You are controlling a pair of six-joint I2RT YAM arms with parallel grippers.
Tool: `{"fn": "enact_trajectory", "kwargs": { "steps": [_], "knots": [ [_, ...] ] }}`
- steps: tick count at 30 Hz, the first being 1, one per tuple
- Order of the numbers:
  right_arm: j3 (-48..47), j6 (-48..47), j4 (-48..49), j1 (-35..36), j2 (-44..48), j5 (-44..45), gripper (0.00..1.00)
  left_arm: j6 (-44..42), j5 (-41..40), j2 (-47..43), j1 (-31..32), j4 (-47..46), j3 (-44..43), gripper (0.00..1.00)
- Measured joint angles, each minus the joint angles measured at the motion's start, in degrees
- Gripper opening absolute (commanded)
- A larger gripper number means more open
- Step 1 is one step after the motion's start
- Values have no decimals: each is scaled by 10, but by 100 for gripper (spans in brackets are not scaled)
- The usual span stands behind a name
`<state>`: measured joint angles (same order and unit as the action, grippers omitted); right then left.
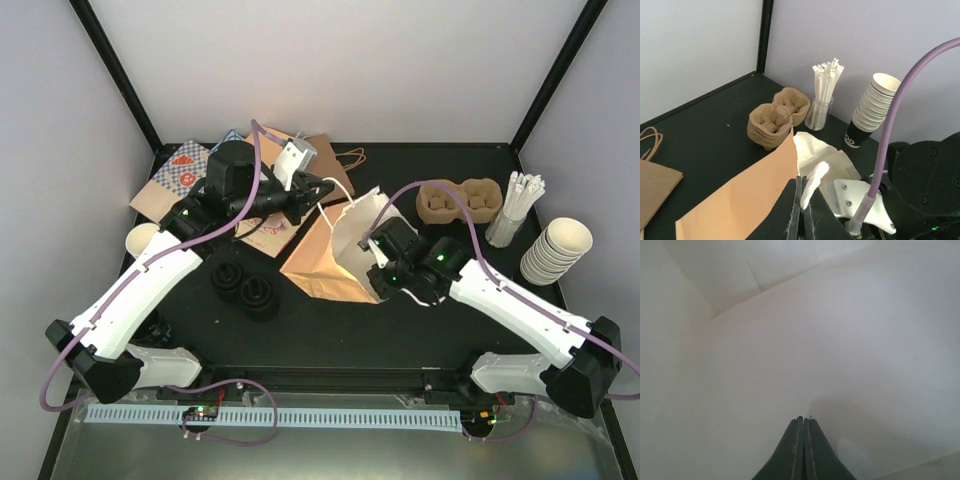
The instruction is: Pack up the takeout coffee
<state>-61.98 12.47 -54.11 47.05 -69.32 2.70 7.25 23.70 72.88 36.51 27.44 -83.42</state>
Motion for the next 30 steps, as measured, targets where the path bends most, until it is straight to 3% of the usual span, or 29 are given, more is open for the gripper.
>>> {"fn": "enact_trajectory", "kwargs": {
  "steps": [19,30],
  "knots": [
    [-16,-19,58,21,-92,-57,1,23,174,-1,5,-60,29,2],
    [19,16,182,23,-19,-23,1,61,202,-4,5,-95,30,1]
  ]
}}
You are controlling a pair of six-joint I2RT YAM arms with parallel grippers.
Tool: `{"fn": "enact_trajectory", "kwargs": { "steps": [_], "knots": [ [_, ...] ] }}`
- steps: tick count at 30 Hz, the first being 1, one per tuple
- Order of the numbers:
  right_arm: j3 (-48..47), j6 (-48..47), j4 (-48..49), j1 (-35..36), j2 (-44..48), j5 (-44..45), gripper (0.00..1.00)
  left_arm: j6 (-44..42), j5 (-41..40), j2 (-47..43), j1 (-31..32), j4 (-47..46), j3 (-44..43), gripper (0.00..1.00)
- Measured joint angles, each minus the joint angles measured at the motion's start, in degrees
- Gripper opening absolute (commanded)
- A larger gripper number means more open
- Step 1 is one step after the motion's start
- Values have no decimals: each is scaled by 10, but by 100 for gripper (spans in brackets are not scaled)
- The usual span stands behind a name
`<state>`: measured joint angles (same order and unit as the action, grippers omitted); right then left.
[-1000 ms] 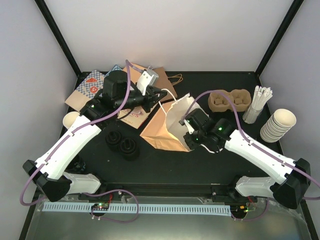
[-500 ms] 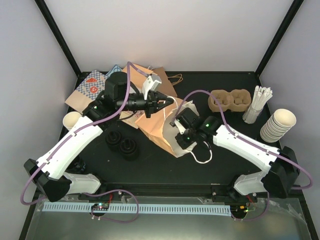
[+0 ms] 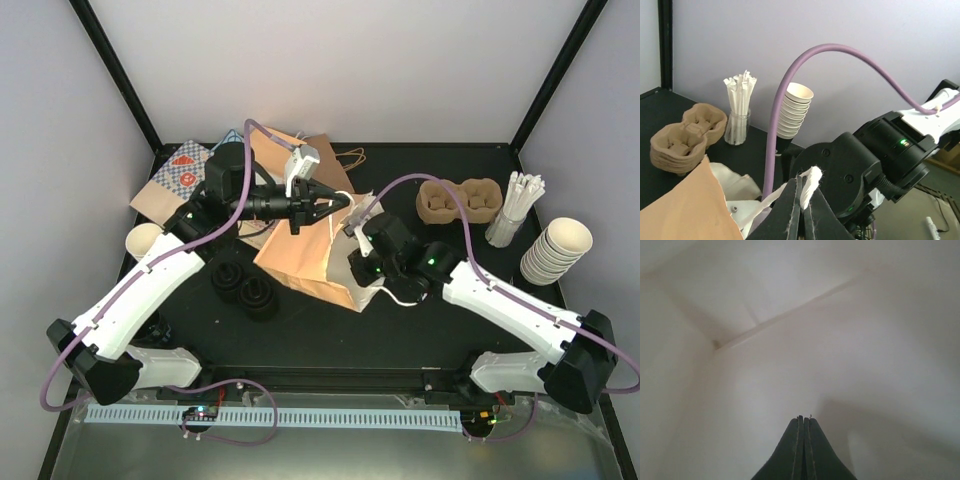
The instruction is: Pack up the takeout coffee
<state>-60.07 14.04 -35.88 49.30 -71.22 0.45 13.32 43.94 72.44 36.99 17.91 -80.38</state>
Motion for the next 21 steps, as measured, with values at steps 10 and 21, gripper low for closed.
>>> {"fn": "enact_trajectory", "kwargs": {
  "steps": [10,21],
  "knots": [
    [38,-17,57,25,0,47,1,42,43,-1,0,-37,15,2],
    [108,-33,166,33,74,4,1,61,70,-1,6,-64,19,1]
  ]
}}
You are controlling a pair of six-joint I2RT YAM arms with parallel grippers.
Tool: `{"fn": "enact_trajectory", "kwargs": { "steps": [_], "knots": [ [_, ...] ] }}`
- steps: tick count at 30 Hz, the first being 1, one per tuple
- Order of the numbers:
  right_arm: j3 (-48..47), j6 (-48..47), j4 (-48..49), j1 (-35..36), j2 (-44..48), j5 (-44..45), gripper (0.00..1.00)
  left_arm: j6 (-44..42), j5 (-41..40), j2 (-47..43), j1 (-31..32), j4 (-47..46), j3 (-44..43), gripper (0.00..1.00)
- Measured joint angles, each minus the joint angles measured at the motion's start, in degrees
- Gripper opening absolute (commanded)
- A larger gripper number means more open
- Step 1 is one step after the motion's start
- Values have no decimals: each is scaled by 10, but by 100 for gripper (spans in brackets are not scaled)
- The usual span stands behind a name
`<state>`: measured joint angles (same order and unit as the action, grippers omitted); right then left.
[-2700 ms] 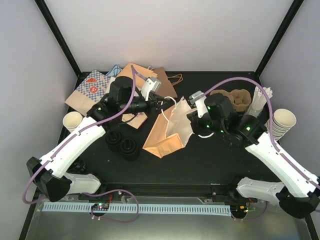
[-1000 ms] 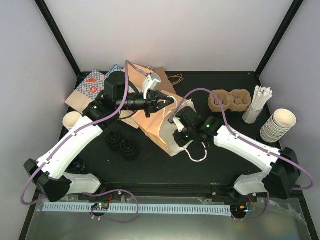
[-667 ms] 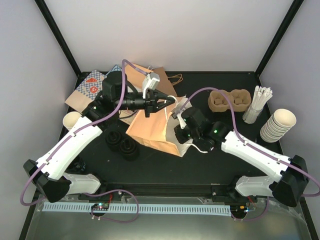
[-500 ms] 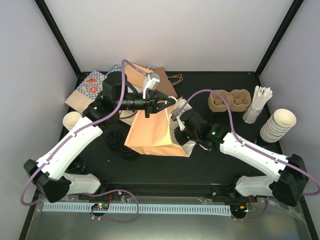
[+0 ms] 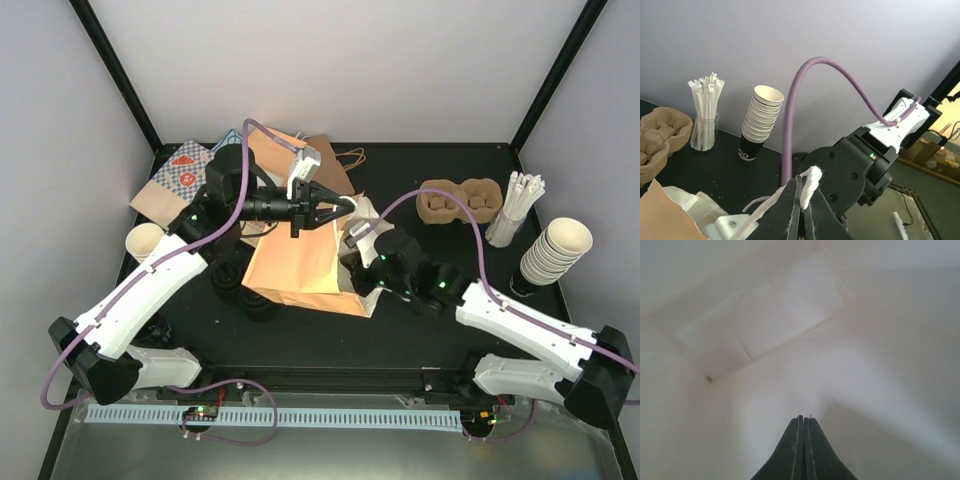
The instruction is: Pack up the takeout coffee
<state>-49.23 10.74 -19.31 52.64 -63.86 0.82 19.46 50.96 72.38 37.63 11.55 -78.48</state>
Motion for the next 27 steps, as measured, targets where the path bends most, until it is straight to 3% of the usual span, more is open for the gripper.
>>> {"fn": "enact_trajectory", "kwargs": {
  "steps": [12,19,27],
  "knots": [
    [12,7,0,0,25,-60,1,9,-5,36,11,-23,-23,2],
    [3,13,-21,1,-41,-40,1,28,-1,66,38,-38,-44,2],
    [-1,17,-42,1,-49,16,1,41,-1,68,40,-50,-50,2]
  ]
}}
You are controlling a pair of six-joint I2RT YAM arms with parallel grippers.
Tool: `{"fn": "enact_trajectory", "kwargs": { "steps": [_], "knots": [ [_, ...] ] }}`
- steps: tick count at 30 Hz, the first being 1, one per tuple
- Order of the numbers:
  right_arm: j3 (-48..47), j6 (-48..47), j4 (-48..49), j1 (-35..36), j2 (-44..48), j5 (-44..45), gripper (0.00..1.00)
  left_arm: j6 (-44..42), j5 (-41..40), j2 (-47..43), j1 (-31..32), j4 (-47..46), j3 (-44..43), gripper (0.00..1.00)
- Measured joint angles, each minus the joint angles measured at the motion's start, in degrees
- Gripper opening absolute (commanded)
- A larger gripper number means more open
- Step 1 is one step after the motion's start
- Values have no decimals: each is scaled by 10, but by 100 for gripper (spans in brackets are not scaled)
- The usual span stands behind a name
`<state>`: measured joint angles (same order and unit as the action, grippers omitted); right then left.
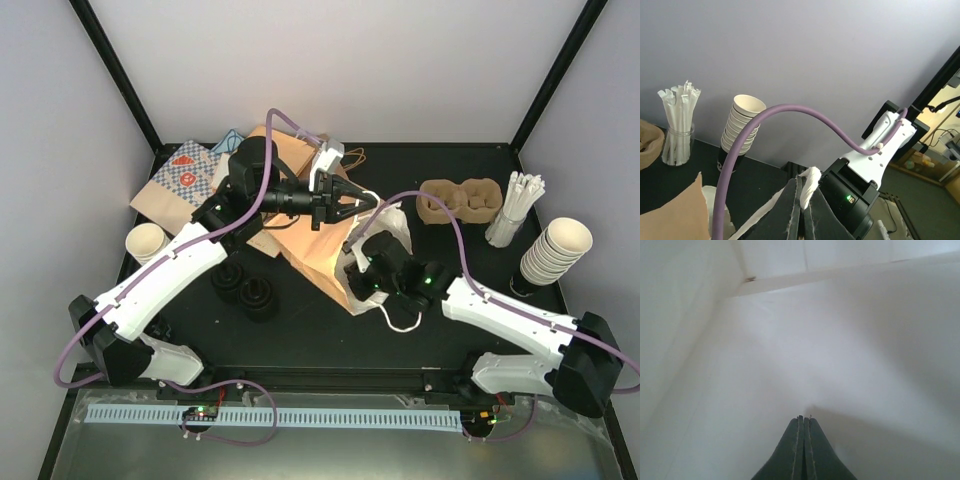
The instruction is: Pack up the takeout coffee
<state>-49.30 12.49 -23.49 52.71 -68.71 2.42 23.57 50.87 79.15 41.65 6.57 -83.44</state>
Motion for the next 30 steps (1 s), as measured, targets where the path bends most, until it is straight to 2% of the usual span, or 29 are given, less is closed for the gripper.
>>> {"fn": "enact_trajectory", "kwargs": {
  "steps": [5,14,21,30],
  "knots": [
    [7,-2,-14,0,10,26,1,12,5,0,0,-10,-3,2],
    [-34,33,-92,0,-30,120,1,5,2,0,-17,28,-35,1],
    [-34,45,-116,0,-6,130,1,3,3,-1,-26,37,-34,1],
    [-20,45,-50,0,61,79,1,55,29,-7,5,-52,7,2]
  ]
}}
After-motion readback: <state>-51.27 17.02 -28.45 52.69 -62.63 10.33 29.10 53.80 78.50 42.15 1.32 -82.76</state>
